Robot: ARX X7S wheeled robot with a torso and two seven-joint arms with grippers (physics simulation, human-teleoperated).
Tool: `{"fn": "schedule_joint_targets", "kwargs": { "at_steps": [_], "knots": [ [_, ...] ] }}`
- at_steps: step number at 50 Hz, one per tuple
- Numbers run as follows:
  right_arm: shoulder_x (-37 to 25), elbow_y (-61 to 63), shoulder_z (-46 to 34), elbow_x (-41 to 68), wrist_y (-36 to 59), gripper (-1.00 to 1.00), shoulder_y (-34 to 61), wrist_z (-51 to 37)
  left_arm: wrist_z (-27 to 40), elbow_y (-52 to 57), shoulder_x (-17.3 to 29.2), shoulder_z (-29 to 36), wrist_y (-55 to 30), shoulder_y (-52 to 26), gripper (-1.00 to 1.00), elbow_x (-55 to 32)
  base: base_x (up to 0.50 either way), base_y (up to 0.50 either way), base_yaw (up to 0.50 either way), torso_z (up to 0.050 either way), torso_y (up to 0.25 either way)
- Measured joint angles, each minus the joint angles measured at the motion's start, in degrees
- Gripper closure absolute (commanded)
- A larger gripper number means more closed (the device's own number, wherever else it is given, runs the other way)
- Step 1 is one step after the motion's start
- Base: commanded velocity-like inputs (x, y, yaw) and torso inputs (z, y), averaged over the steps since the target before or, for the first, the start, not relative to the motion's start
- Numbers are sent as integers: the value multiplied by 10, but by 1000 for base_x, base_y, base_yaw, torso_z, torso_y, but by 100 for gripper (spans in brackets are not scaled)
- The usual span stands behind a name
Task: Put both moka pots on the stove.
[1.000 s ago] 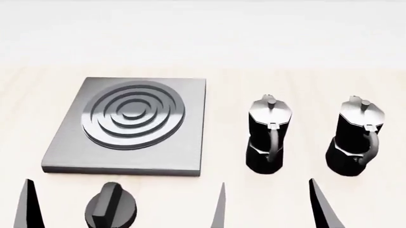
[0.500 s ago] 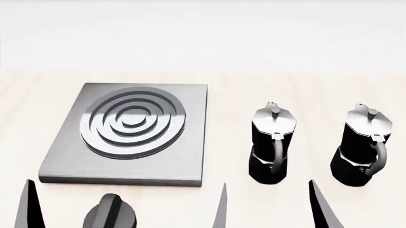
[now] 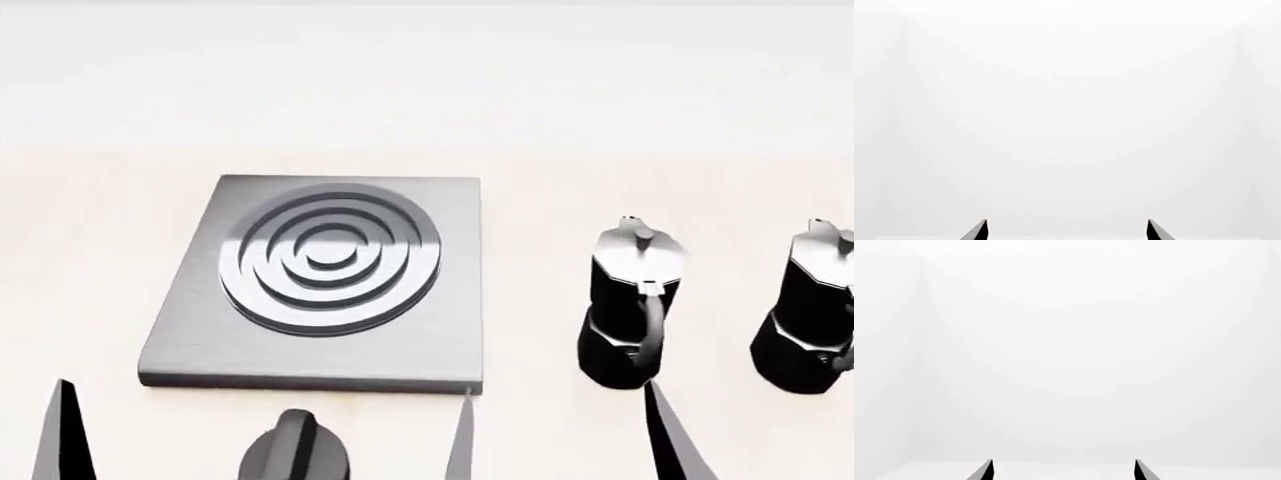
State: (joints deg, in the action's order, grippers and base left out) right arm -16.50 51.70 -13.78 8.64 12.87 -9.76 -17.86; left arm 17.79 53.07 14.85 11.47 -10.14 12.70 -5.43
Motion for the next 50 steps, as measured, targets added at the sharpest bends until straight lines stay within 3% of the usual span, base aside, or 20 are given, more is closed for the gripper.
{"fn": "schedule_joint_targets", "kwargs": {
  "at_steps": [34,41,50],
  "knots": [
    [-10,-4,-3,15,13,-100,12,-22,15,1,13,11,-2,-4,-100,-4,0,131,0,0,0],
    [-14,16,14,35,81,-100,59,-33,18,-1,16,14,-1,-5,-100,-3,0,0,0,0,0],
    [-23,39,75,127,242,-100,182,-48,22,-5,19,15,4,-5,-100,-7,0,0,0,0,0]
  ]
}}
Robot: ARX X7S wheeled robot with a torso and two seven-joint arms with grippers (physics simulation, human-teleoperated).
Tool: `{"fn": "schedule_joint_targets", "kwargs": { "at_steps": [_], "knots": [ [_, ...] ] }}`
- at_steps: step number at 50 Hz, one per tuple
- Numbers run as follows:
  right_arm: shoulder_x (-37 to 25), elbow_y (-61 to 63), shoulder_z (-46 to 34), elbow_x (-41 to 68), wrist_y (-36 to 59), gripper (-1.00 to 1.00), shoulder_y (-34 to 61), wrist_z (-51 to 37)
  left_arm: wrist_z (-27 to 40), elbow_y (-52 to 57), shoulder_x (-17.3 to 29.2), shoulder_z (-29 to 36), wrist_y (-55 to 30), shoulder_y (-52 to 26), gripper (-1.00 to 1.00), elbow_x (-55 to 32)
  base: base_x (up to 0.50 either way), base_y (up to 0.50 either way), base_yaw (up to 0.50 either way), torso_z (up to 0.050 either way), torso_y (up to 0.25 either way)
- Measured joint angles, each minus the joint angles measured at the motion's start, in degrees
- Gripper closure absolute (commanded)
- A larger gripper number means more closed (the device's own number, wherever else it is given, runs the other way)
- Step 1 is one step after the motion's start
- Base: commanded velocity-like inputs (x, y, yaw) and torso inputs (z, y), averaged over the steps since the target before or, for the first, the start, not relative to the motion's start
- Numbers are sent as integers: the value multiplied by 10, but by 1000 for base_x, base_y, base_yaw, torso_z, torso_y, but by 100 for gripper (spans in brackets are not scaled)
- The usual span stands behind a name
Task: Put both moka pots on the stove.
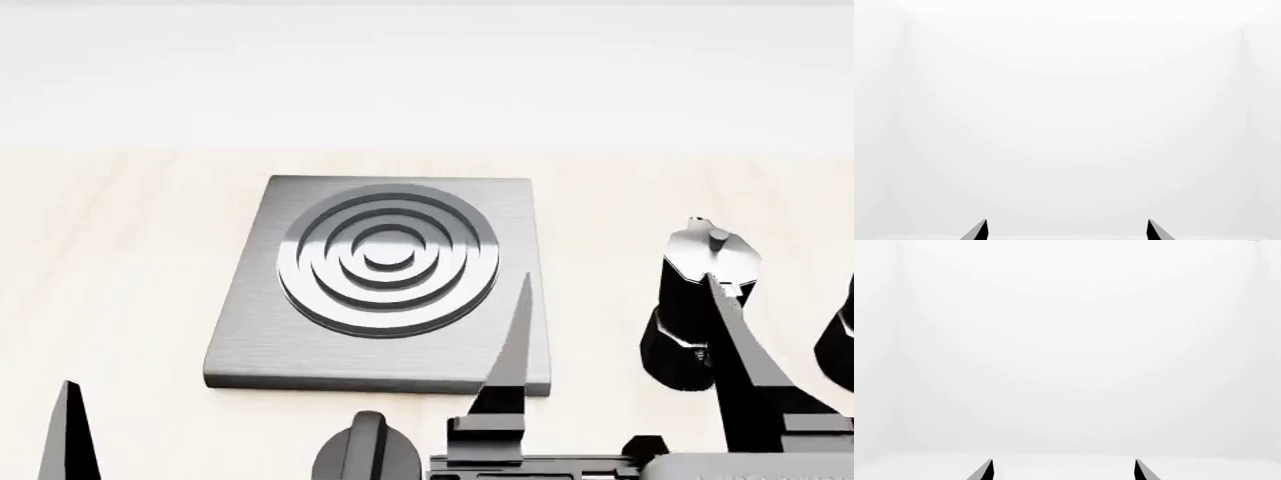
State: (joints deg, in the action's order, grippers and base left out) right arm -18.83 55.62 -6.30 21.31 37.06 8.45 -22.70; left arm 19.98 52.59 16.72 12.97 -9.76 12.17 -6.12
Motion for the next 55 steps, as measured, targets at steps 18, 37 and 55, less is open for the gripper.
{"fn": "schedule_joint_targets", "kwargs": {
  "at_steps": [18,37,55],
  "knots": [
    [-54,-168,58,102,152,-100,209,62,9,-1,9,-3,0,-4,-100,-13,0,0,0,0,0],
    [-102,-343,84,141,212,-100,285,127,18,-7,15,1,2,-8,-100,-15,0,0,0,0,0],
    [-128,-420,75,153,242,-100,302,159,26,-6,21,9,3,-9,-100,-13,0,0,0,0,0]
  ]
}}
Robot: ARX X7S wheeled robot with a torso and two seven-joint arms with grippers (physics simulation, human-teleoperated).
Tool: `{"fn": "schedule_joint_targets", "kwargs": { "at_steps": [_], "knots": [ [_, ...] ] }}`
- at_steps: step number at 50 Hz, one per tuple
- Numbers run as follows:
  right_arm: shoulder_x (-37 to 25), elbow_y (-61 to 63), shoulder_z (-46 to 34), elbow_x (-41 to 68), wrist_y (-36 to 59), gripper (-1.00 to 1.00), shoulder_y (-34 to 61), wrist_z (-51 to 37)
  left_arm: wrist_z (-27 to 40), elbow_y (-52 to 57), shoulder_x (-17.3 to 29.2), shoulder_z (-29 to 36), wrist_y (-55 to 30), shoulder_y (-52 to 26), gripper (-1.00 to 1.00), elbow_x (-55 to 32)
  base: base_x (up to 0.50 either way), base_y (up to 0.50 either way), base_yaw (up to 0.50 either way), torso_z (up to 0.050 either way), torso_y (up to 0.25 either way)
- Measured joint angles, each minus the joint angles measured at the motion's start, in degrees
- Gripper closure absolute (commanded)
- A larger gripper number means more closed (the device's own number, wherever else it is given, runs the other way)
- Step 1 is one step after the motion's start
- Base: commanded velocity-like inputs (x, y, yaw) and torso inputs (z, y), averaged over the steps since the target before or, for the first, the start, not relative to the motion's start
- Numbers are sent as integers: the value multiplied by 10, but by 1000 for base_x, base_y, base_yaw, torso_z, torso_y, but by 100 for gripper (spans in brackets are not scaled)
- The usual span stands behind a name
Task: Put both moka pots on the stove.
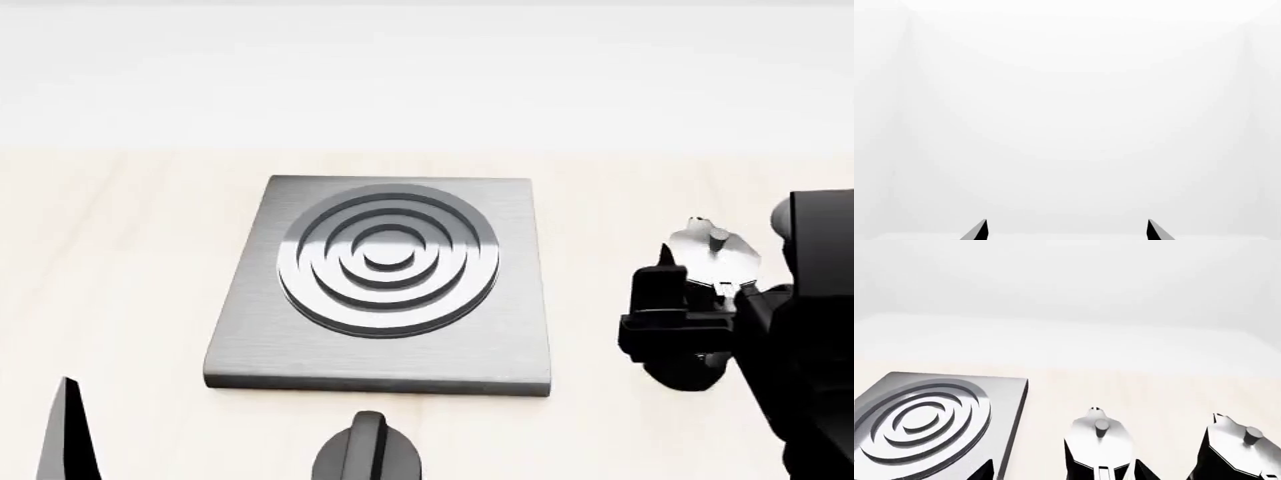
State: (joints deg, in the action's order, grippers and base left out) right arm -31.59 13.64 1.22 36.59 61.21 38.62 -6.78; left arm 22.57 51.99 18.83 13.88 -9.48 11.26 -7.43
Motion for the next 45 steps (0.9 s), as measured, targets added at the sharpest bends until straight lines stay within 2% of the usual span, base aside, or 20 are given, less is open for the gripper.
{"fn": "schedule_joint_targets", "kwargs": {
  "at_steps": [45],
  "knots": [
    [-5,-188,-52,-54,-79,-100,22,54,16,-1,14,12,-2,-8,-100,-4,0,0,0,0,0]
  ]
}}
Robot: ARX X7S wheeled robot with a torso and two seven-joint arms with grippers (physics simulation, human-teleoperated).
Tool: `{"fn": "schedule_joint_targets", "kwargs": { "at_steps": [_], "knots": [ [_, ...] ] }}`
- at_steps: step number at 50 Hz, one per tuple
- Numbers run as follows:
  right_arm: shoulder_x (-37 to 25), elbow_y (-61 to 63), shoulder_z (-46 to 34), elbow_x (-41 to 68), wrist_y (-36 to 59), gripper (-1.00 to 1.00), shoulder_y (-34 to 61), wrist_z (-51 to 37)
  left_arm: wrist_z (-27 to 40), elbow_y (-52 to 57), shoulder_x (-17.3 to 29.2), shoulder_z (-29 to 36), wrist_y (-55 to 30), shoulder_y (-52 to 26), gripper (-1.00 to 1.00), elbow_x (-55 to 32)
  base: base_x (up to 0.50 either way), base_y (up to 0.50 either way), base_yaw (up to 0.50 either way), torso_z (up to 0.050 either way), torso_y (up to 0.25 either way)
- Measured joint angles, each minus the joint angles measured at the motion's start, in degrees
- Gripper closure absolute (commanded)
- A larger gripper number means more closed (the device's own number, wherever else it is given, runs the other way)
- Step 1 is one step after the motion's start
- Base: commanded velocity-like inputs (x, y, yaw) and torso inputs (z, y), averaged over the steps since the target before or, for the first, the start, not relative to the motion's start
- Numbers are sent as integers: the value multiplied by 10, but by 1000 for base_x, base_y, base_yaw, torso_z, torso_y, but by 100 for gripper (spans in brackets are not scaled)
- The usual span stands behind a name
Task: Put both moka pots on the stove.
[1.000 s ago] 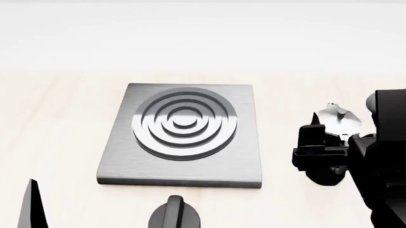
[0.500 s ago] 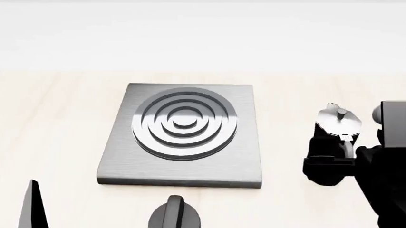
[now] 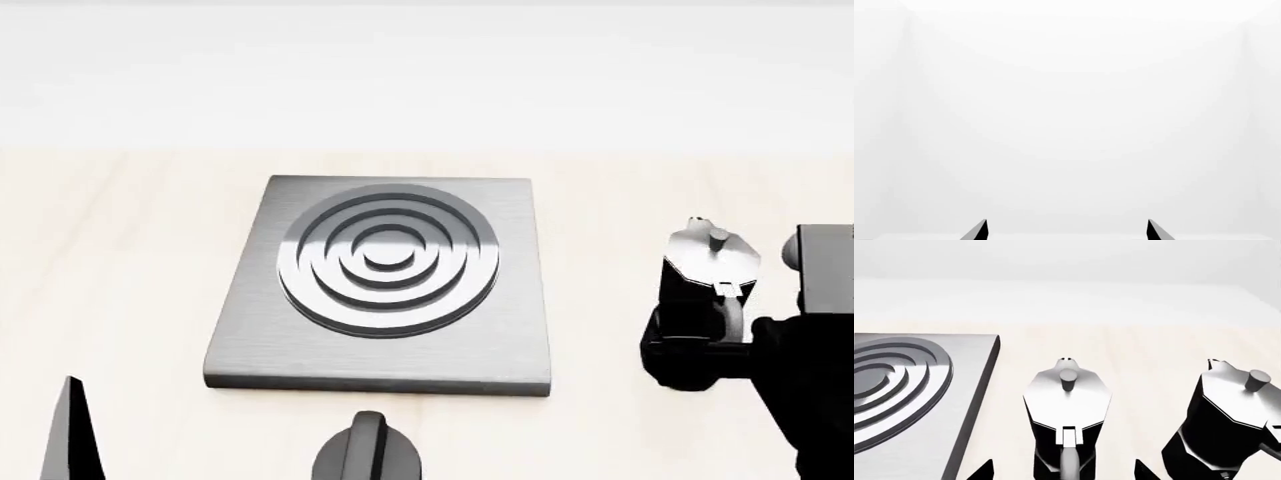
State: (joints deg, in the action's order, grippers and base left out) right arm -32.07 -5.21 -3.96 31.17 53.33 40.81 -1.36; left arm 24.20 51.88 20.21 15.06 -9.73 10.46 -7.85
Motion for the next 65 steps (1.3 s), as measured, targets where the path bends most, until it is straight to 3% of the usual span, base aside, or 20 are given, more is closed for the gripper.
{"fn": "schedule_joint_targets", "kwargs": {
  "at_steps": [65],
  "knots": [
    [32,-148,-38,-40,-91,-100,14,24,18,-9,16,13,12,-3,-100,-6,0,0,0,0,0]
  ]
}}
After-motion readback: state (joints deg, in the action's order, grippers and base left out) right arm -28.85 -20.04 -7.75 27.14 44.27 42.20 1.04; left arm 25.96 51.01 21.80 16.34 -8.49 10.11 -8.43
